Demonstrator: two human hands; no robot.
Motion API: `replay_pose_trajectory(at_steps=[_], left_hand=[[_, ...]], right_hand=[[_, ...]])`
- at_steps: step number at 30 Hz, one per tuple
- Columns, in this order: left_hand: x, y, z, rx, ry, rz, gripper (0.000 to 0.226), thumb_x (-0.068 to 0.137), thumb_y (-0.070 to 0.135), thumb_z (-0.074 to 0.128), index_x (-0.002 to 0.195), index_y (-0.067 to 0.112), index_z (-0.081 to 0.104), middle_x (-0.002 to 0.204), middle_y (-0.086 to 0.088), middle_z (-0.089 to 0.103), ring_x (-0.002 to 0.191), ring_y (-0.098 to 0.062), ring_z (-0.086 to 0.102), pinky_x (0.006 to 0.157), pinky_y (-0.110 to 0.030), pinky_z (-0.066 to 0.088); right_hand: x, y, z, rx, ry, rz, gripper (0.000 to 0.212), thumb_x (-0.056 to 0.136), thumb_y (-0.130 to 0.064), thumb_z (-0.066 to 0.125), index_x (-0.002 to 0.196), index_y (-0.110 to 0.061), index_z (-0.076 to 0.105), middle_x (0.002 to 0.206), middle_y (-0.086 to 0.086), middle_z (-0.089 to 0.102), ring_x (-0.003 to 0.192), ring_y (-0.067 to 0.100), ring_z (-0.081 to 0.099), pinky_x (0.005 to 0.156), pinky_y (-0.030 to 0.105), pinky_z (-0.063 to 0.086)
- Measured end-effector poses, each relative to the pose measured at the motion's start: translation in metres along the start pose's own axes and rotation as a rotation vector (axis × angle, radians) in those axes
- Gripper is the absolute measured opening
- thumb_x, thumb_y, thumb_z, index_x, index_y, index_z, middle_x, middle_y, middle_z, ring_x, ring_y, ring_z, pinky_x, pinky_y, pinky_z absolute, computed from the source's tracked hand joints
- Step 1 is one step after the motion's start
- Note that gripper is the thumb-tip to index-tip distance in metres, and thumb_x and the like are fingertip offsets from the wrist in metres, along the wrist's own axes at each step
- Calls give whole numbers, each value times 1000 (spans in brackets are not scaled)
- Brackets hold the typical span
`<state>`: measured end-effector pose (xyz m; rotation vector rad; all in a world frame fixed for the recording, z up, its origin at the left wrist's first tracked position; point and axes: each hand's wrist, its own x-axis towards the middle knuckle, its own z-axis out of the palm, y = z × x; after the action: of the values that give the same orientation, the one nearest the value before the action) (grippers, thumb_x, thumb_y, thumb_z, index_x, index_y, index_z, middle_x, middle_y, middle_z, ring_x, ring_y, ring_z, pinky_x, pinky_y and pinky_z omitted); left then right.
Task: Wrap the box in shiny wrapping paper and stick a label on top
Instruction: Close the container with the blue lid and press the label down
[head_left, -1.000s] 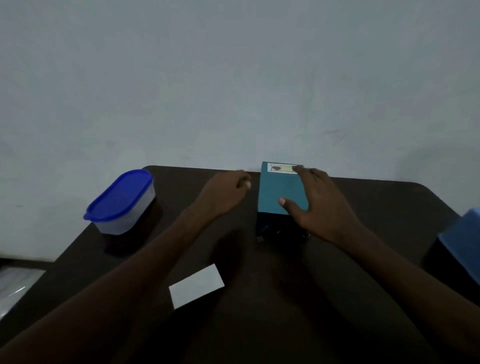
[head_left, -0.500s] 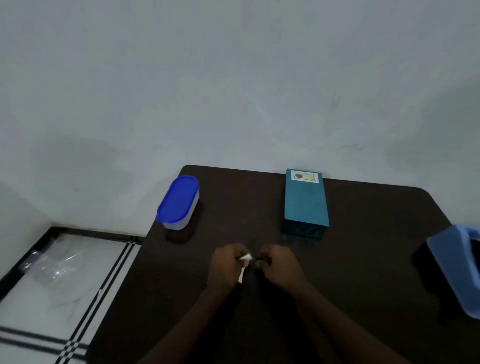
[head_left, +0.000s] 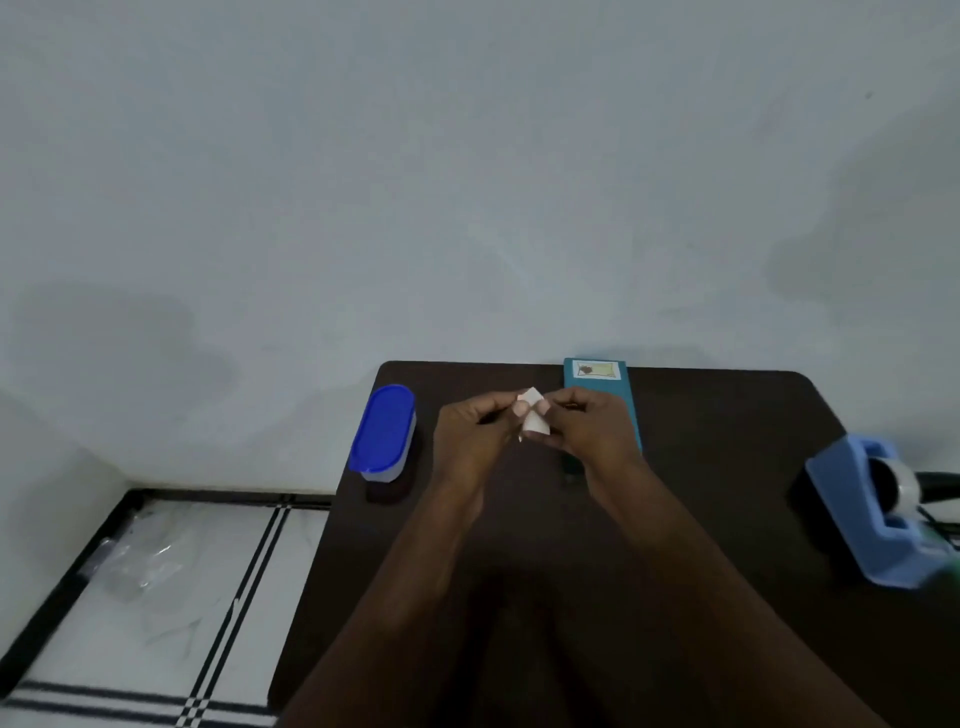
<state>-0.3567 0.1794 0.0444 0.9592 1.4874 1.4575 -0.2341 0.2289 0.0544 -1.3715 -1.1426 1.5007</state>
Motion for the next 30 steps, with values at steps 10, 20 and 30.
replay_pose_trajectory(at_steps=[10,20,30], left_hand=[[-13,33,103,43,-178,-5,30,80,12,77,109,19,73,101,3,75,99,-11,69,83,-29,58],[-64,65,320,159,-83,346,11,81,8,76,89,16,77,84,5,76,80,-11,72,74,-28,59],[-139,139,544,214,-95,447,10,81,12,76,83,21,79,81,11,74,82,-3,69,74,-12,50]], right_hand=[[-28,-26,-117,58,27,-264,10,87,0,68,96,0,73,93,14,74,89,22,72,70,25,59],[-21,-51,-328,-36,198,-415,11,83,-12,77,79,-5,71,65,12,71,55,29,70,58,36,59],[-56,-125,-570,205,-28,-377,18,91,-9,67,100,7,69,76,11,74,73,32,74,82,41,60]])
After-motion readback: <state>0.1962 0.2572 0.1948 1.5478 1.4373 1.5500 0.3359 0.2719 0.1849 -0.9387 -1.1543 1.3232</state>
